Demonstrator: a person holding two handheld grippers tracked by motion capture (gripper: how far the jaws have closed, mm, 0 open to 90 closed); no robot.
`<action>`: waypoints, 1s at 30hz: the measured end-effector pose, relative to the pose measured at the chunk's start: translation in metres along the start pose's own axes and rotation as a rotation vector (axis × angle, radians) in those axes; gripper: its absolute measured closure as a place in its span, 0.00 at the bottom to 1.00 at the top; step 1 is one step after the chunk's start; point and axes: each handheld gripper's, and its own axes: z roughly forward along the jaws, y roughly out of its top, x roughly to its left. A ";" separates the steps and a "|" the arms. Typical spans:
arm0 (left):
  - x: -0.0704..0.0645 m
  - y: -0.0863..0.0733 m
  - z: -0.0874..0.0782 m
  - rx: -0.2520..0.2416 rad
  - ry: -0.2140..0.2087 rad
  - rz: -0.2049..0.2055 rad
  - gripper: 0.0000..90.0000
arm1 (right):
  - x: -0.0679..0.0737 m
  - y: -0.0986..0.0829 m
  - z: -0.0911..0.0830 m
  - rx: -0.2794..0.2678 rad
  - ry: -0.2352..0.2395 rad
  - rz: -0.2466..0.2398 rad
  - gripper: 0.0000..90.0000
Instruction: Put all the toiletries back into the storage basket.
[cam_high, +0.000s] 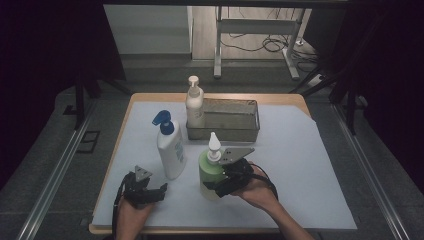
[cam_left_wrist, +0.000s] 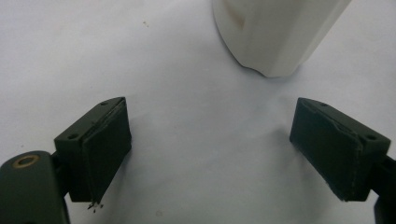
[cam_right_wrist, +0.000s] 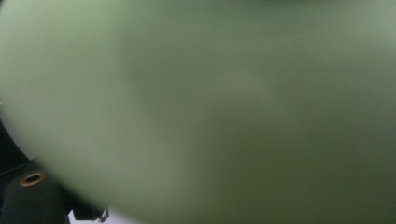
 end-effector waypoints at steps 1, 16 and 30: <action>0.000 0.000 0.000 0.000 0.000 0.000 0.13 | 0.000 0.000 0.000 -0.002 -0.003 0.001 0.13; 0.000 0.000 0.000 0.000 0.001 0.002 0.13 | -0.003 -0.001 -0.007 0.005 -0.078 0.063 0.14; 0.000 0.000 0.000 0.002 0.000 0.001 0.13 | -0.022 0.010 -0.023 -0.023 -0.133 0.113 0.14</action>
